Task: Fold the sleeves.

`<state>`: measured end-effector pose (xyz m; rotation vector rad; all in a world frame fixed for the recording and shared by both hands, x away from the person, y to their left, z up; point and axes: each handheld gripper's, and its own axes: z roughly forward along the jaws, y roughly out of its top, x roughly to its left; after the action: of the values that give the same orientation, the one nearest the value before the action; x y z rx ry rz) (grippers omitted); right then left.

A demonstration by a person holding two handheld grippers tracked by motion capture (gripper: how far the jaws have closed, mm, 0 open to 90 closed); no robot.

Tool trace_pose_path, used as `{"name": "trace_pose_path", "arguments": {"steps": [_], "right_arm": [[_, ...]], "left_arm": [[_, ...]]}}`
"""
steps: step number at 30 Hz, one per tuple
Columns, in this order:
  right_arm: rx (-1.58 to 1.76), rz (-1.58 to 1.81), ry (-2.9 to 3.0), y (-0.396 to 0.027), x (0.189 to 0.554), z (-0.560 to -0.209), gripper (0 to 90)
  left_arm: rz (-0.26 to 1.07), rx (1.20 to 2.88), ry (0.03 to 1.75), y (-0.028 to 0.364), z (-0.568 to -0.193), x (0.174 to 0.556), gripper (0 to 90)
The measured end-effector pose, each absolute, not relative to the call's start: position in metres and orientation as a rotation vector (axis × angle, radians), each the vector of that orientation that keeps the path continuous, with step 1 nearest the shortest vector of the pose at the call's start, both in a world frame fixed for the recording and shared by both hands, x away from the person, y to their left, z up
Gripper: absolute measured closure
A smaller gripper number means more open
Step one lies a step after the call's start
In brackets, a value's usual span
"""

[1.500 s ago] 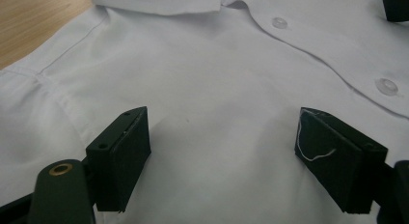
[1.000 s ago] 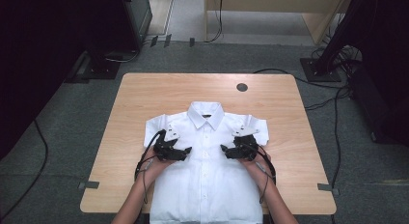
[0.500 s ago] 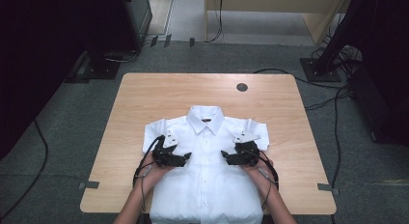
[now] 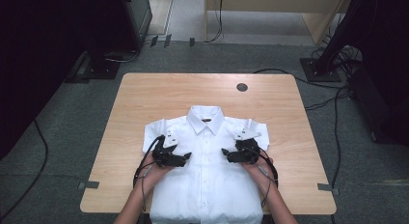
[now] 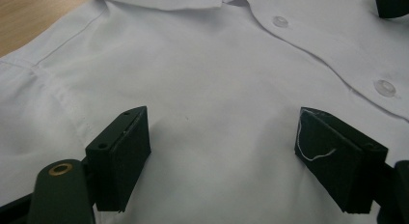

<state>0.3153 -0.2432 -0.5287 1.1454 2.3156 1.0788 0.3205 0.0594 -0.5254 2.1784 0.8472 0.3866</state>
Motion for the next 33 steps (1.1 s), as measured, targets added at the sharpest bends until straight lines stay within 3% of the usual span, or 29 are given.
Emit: {"name": "trace_pose_path", "arguments": {"steps": [33], "right_arm": [[1.176,1.09,2.286,-0.265,0.332,-0.524,23.4]], "left_arm": [[0.386,2.178,0.848,0.059,-0.525,0.321,19.9]]}}
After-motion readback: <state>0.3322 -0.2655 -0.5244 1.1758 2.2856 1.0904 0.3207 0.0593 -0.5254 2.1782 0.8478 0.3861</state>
